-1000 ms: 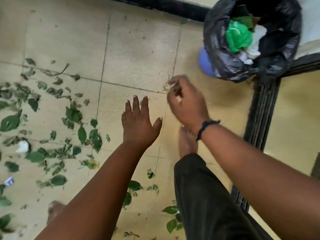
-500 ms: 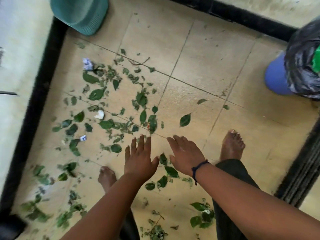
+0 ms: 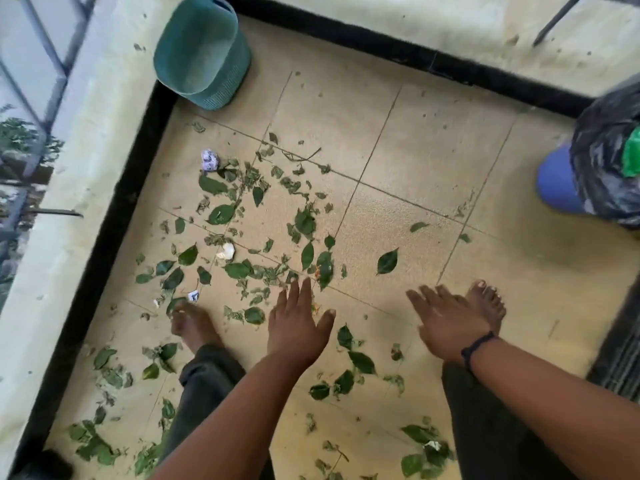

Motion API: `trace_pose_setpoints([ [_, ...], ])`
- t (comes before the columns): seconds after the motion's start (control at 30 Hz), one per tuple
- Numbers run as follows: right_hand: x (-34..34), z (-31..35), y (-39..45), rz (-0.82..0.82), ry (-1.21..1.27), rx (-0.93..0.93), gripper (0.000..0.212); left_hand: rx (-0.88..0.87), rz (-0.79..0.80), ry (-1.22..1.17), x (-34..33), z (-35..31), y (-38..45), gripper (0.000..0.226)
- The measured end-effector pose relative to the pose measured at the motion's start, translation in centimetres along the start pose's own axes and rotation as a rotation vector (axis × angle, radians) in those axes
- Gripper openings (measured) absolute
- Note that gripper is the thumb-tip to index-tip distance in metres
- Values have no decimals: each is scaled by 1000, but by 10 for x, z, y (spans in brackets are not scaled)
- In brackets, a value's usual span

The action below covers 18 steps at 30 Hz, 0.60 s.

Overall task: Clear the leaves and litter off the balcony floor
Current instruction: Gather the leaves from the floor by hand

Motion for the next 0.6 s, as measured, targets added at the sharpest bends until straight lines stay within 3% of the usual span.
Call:
trace_pose_setpoints([
  [0.17, -41, 42, 58, 72, 56, -195, 59, -7, 62, -106, -16, 94, 11, 79],
  [0.27, -64, 107, 85, 145, 70, -117, 59, 39, 93, -111, -19, 166, 0, 81],
  [0.37, -65, 182, 105, 185, 86, -15, 63, 201, 120, -112, -12, 223, 7, 84],
  [0.47, -50, 239, 109, 189, 58, 100, 63, 241, 56, -213, 4, 230, 15, 83],
  [0.6, -15, 284, 110, 158, -17, 230, 59, 143, -15, -265, 19, 211, 19, 80],
])
Point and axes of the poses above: each hand's wrist, its own y-axis towards the middle knuckle, its own x-axis out of the back of the hand, z = x × y, the point moved 2 cm from there along y, towards the middle knuckle, and after that the axes turned 4 degrees about y, right-handed, at the moved point
